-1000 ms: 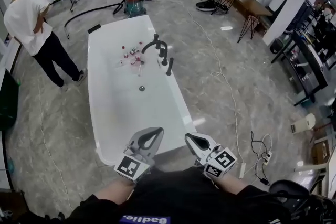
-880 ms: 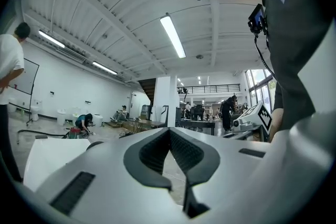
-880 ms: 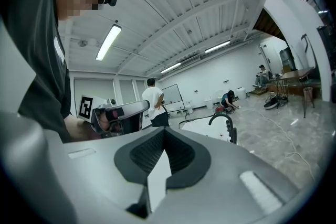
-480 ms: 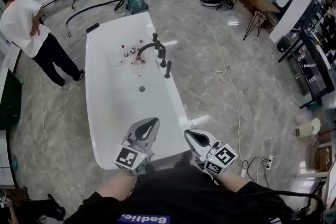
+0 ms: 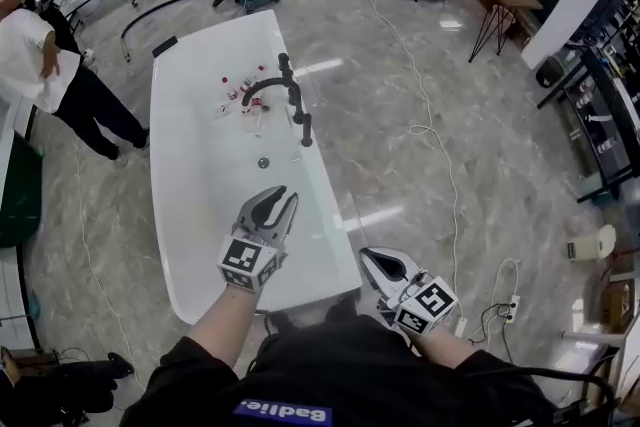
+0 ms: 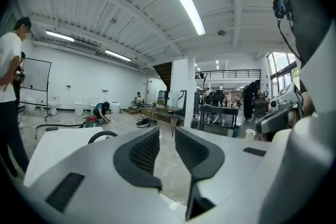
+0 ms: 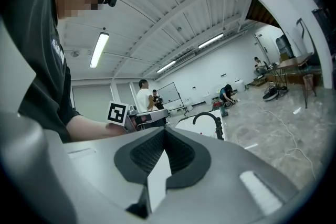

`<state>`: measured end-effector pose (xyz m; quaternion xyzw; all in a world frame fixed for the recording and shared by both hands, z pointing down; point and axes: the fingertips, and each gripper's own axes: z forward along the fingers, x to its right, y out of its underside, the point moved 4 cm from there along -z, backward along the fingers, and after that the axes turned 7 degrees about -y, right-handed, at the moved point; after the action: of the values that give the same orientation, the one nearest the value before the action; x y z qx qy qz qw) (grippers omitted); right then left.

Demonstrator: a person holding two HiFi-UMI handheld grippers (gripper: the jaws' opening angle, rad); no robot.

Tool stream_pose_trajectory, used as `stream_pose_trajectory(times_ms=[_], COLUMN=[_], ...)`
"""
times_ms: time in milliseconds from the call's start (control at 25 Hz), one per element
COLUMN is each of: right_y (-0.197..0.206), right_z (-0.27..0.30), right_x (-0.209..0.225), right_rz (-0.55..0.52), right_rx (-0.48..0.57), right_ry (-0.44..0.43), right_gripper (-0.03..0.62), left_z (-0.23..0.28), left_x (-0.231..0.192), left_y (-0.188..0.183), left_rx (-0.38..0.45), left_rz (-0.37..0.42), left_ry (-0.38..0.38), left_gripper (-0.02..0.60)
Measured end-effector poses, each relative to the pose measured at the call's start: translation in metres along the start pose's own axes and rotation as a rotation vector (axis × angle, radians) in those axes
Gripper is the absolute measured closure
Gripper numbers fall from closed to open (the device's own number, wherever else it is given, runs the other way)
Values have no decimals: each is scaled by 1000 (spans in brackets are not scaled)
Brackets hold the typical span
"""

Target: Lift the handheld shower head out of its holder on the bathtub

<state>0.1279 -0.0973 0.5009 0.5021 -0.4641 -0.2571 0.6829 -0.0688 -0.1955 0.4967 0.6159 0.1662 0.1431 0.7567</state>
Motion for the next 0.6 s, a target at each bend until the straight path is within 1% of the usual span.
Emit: stream_pose_trajectory(times_ms=[240,600], right_y=[4,13], right_z=[-3,-1], right_x=[27,45], right_rz=[26,72], right_rx=[-8,-32], right_ry=[27,69], right_gripper=[602,602], left_z=[55,117], left_x=[-21,-52], left_y=[19,42], left_rx=[-51,-116], left_rz=[-1,12], left_ry=[-19,-16], left_gripper=[476,441])
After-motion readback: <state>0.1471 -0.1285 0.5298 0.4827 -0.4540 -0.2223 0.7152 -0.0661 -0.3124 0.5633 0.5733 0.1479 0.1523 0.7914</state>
